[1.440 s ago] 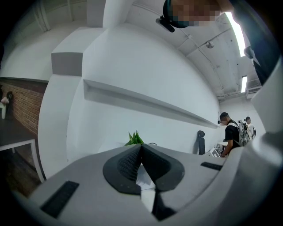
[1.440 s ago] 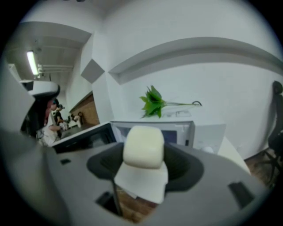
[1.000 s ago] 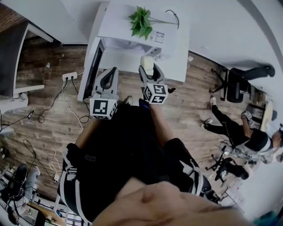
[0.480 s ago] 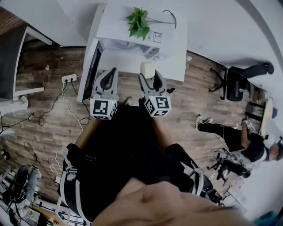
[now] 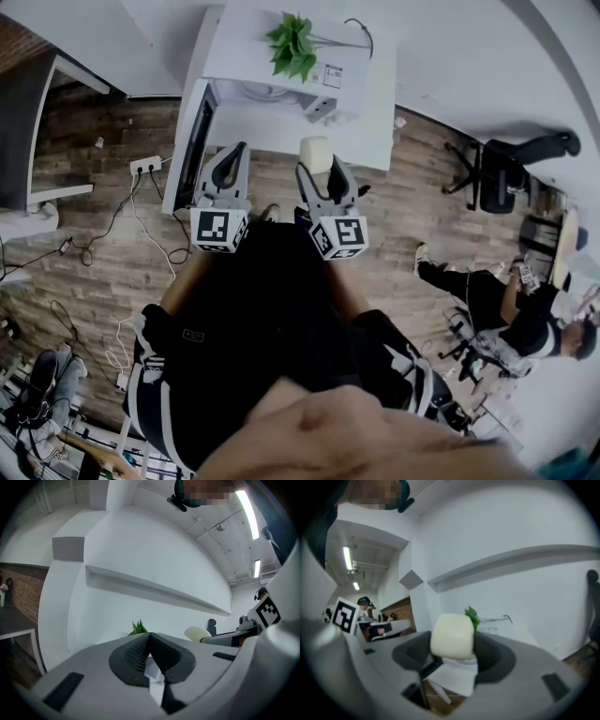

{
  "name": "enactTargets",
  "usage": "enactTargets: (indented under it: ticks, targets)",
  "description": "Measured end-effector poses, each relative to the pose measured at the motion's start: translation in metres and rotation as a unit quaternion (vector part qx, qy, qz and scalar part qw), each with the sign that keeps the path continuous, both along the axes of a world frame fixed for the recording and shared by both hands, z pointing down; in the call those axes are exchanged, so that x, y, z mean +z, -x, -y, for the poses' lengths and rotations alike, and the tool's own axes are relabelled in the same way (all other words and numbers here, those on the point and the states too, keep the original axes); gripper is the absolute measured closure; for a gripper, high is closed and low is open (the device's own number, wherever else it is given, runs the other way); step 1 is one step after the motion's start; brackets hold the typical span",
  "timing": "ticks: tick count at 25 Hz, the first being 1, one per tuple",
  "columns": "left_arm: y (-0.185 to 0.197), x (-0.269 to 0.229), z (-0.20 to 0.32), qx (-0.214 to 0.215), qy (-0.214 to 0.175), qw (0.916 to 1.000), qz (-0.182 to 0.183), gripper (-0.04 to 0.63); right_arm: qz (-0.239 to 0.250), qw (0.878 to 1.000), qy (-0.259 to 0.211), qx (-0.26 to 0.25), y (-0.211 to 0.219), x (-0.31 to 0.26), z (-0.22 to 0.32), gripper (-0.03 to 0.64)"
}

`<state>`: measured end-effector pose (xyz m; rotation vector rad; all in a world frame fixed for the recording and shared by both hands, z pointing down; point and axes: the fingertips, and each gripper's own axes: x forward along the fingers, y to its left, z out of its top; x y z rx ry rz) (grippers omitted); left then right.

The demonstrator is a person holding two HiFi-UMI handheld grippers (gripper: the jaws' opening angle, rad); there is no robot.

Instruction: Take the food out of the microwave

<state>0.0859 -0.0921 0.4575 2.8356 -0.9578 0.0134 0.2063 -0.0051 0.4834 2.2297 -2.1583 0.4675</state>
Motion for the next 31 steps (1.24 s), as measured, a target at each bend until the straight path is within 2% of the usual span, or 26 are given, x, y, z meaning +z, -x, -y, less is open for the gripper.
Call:
enactTargets:
  ticks: [31]
  targets:
    - [-0.0055,0.0033,-0.004,0.004,-0.001,1.0,-0.002,0.563,-0.007,1.0,-0.004,-0.017,0.0015,-0.0025,0.0017,0.322]
